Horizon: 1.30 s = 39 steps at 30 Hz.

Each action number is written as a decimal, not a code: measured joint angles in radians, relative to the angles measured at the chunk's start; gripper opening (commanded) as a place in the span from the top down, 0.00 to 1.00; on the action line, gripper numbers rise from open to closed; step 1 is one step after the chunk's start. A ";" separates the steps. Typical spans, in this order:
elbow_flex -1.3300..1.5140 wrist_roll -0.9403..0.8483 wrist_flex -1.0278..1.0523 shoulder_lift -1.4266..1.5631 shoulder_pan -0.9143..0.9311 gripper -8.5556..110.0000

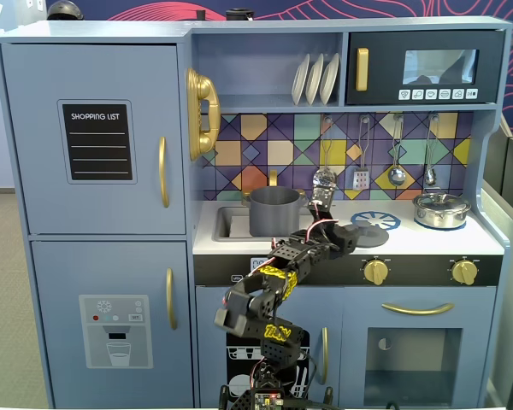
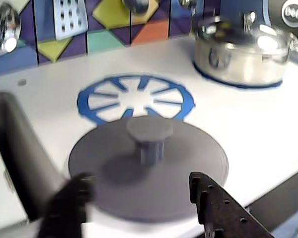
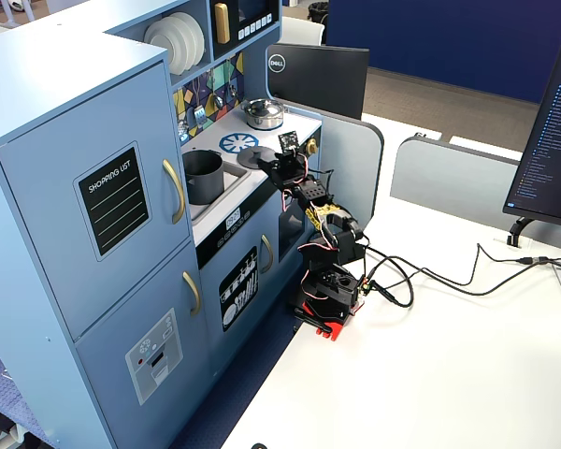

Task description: Pick up the lid from the counter and put it on the gray recipient

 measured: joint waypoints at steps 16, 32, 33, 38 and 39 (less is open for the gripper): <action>-0.112 0.067 -0.258 -0.347 0.002 0.66; -0.272 0.081 -0.400 -0.640 0.005 0.69; -0.278 0.083 -0.403 -0.652 0.006 0.70; -0.291 0.097 -0.413 -0.686 0.006 0.73; -0.296 0.097 -0.414 -0.692 0.006 0.75</action>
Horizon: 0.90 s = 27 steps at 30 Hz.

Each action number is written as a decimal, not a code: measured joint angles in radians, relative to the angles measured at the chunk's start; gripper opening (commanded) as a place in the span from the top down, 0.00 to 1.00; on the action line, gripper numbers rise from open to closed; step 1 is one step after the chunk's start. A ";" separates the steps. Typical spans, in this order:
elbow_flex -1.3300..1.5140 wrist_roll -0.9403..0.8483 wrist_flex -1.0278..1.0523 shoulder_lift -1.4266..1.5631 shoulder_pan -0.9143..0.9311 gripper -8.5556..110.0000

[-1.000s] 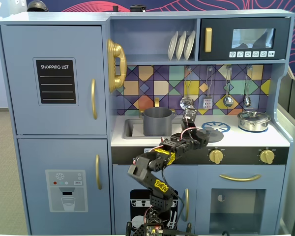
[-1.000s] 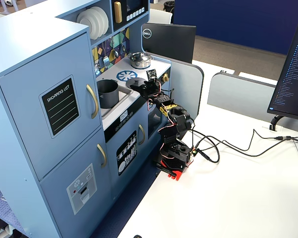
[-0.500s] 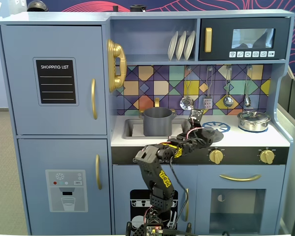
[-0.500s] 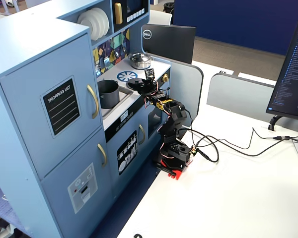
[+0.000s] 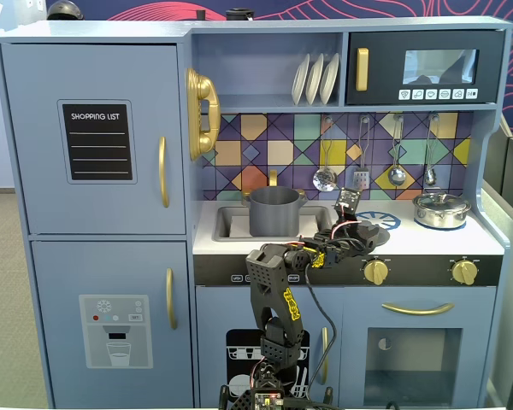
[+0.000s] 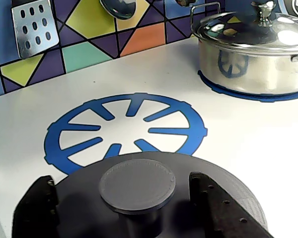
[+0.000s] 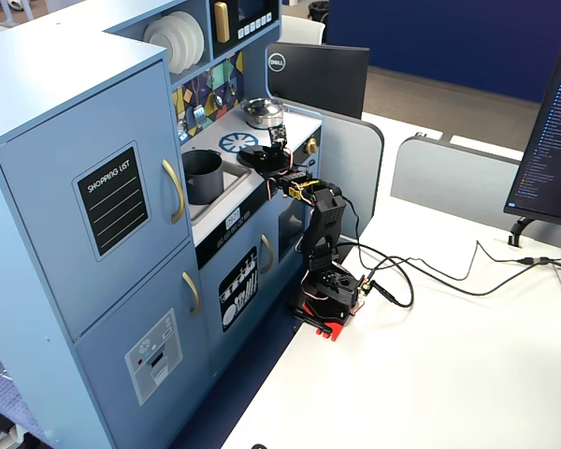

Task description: Pick up the lid from the counter and put it on the gray recipient

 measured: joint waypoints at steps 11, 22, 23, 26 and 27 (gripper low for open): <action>-0.031 0.003 -0.018 -0.048 -0.002 0.93; -0.150 -0.003 0.067 -0.037 -0.017 0.93; -0.170 -0.003 0.097 -0.021 -0.026 0.93; -0.224 -0.003 0.201 0.051 -0.067 0.93; -0.239 -0.003 0.238 0.080 -0.083 0.93</action>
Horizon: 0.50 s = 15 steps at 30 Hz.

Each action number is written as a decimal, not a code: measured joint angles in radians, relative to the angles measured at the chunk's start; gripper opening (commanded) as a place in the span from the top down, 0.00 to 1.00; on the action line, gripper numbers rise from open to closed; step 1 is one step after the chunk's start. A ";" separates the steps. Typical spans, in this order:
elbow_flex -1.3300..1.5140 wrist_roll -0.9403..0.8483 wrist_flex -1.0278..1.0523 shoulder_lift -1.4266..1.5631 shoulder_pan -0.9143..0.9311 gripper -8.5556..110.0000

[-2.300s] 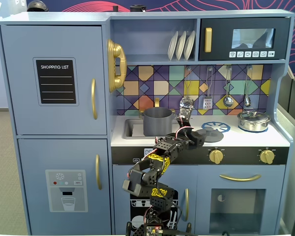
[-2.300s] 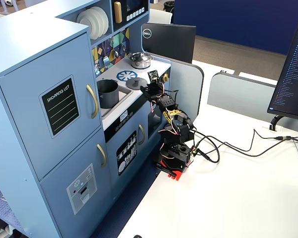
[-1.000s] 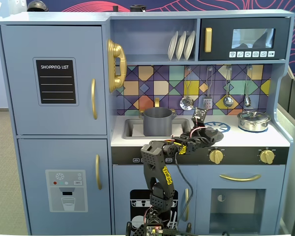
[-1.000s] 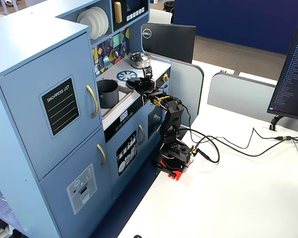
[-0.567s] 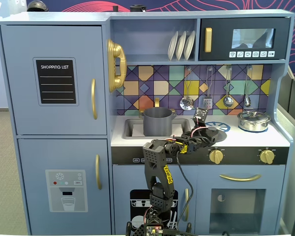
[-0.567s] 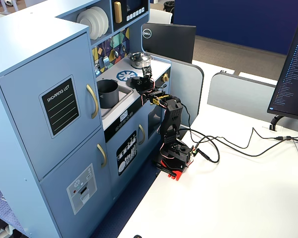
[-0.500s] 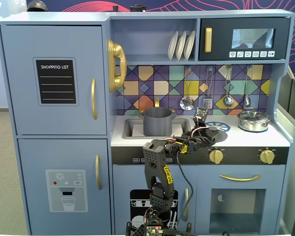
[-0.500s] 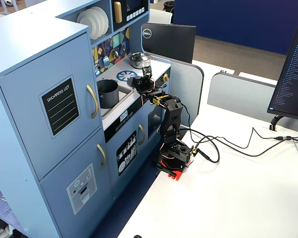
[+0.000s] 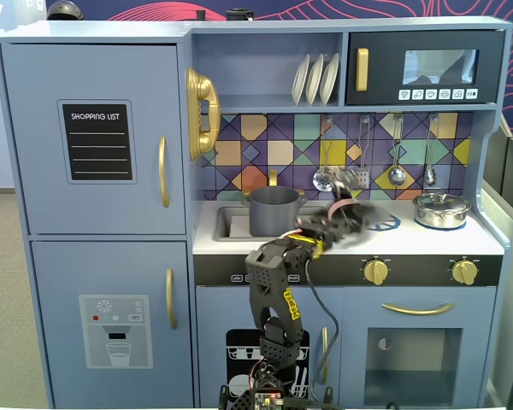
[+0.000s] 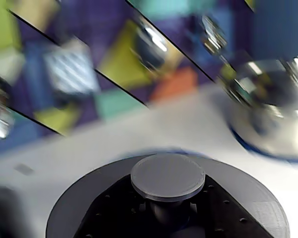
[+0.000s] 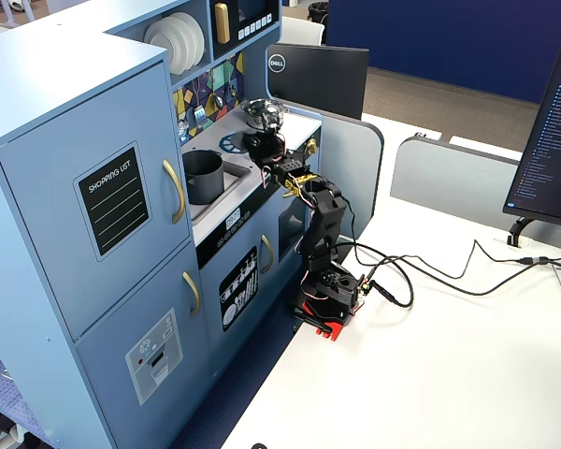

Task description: Pick up the lid from the counter and put it on the gray recipient

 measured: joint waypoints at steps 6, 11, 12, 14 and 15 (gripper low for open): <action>-0.049 0.018 0.199 0.187 -0.121 0.93; -0.077 0.040 0.319 0.299 -0.258 0.93; -0.078 0.044 0.336 0.318 -0.281 0.93; -0.078 0.051 0.356 0.344 -0.325 0.93; -0.078 0.051 0.357 0.350 -0.345 0.93</action>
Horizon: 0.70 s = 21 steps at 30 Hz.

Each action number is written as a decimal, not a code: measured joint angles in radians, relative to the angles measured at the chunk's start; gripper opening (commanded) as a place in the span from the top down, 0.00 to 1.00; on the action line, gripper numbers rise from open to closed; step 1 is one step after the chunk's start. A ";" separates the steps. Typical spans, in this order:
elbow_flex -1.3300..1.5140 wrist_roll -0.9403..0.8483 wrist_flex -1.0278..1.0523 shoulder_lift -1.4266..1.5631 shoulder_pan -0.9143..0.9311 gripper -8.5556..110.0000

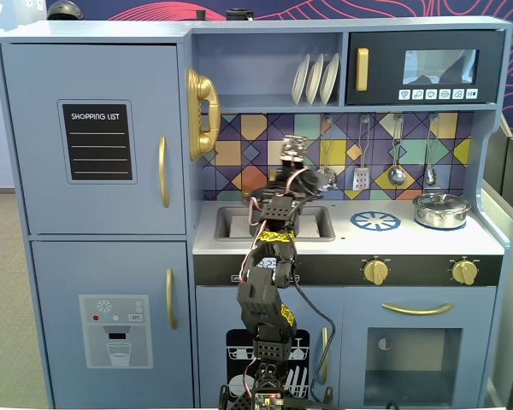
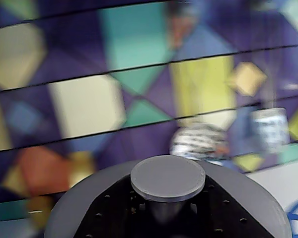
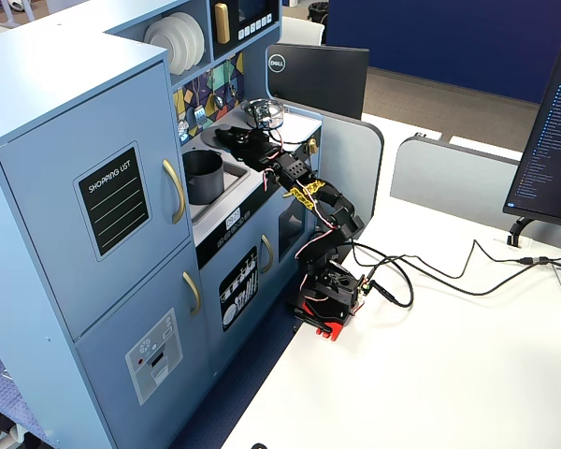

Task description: Pick up the lid from the counter and put it on the gray recipient

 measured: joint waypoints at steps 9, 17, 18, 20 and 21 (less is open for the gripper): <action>0.067 -0.014 -0.043 0.011 -0.112 0.93; 0.098 -0.040 -0.138 -0.074 -0.124 0.93; 0.098 -0.044 -0.150 -0.089 -0.124 0.93; 0.098 -0.049 -0.178 -0.117 -0.124 0.93; 0.098 -0.049 -0.189 -0.129 -0.124 0.93</action>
